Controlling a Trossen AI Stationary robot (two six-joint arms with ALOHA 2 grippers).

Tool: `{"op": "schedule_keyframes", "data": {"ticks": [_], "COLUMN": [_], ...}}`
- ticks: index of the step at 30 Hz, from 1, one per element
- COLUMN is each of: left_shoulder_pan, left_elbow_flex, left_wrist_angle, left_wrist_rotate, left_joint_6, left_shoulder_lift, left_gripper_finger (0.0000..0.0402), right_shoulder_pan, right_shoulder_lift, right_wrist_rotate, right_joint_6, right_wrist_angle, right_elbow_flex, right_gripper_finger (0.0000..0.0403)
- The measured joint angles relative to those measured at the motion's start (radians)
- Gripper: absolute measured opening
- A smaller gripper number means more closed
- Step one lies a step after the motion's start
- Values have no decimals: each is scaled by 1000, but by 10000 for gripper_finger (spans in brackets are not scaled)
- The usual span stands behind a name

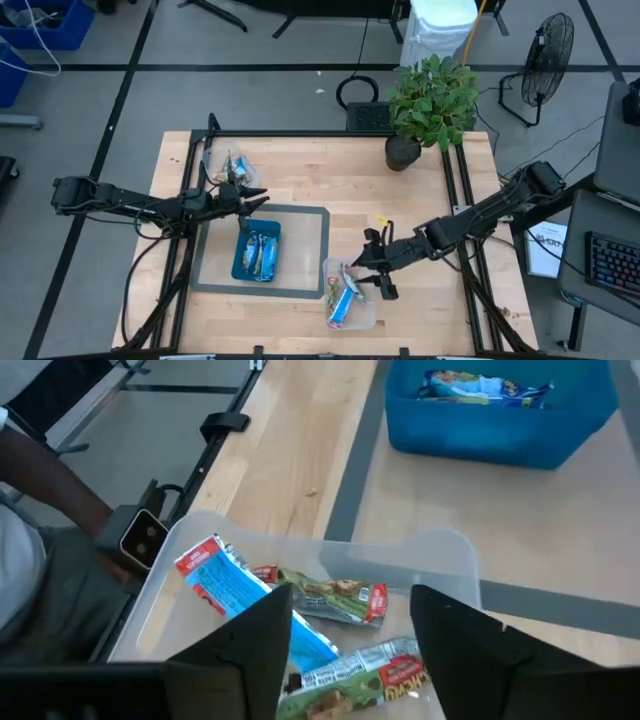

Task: Pick and place Granola Bars by type
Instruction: Return to Home Position

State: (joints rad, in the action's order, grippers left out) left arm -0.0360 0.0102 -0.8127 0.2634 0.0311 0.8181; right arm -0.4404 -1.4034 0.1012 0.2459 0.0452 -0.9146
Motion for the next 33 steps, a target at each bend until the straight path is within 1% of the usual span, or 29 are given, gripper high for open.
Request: {"op": "schedule_keyframes", "data": {"ticks": [3,6,9,14,17,21,24,26,28,31,33], "left_shoulder_pan": [0,0,0,0,0,0,0,0,0,0,0], "left_elbow_flex": [0,0,0,0,0,0,0,1,1,1,1], "left_wrist_angle": [0,0,0,0,0,0,0,0,0,0,-3], "left_wrist_rotate": [0,0,0,0,0,0,0,0,0,0,0], "left_joint_6": [0,0,0,0,0,0,0,0,0,0,0], "left_shoulder_lift": [0,0,0,0,0,0,0,0,0,0,0], "left_gripper_finger": [113,113,113,113,113,113,113,113,113,113,113], "right_shoulder_pan": [-2,-7,-7,-6,-5,7,35,57,84,133,168], "right_shoulder_lift": [52,117,190,331,425,539,616,661,697,744,751], "right_wrist_rotate": [2,24,87,232,336,428,427,427,427,416,370], "right_joint_6": [0,-8,-19,-25,-28,-47,-96,-122,-138,-143,-158], "right_wrist_angle": [60,55,28,15,-103,-372,-603,-715,-789,-741,-726], "right_elbow_flex": [1,40,111,274,410,624,762,839,887,893,893], "right_gripper_finger": [205,207,206,202,203,205,205,202,202,203,204]}}
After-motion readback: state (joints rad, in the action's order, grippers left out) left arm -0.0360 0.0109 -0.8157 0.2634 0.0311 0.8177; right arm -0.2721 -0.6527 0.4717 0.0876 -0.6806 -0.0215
